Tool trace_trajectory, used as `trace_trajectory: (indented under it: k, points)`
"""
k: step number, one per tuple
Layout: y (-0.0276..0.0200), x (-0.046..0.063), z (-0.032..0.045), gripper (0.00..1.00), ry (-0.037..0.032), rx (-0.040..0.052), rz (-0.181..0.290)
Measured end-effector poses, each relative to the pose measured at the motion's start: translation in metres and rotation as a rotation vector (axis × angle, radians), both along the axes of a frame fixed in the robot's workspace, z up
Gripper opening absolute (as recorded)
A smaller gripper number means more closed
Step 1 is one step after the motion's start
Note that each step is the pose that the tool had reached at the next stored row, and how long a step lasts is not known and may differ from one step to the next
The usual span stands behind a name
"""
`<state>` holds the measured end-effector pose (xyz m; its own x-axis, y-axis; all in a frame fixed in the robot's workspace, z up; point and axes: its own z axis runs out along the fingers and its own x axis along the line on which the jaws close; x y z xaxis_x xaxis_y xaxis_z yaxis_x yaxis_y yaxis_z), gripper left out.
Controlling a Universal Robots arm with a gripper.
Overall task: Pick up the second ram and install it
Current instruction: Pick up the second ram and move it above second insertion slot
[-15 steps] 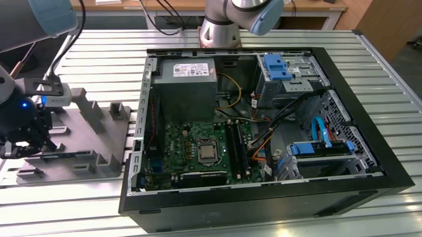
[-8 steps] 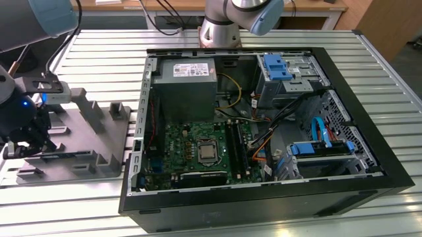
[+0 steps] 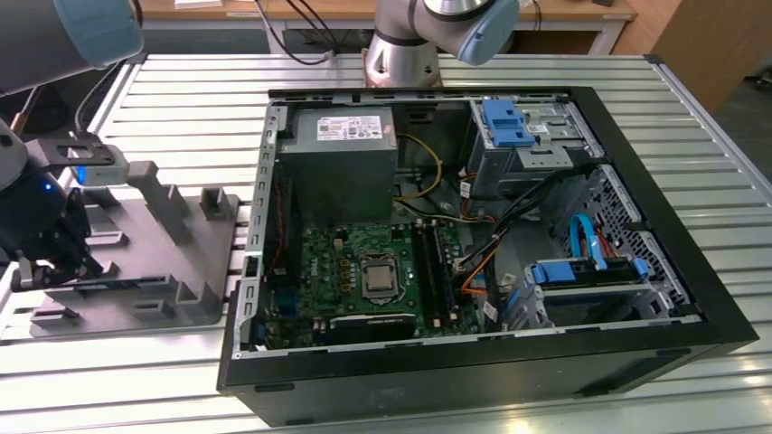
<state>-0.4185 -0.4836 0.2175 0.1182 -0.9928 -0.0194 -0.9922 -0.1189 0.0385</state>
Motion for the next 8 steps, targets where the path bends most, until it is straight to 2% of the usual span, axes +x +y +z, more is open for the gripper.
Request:
trace_trajectory:
  k: [8]
  points:
    - [0.0000,0.0000,0.0000,0.10,0.0001,0.0000,0.093]
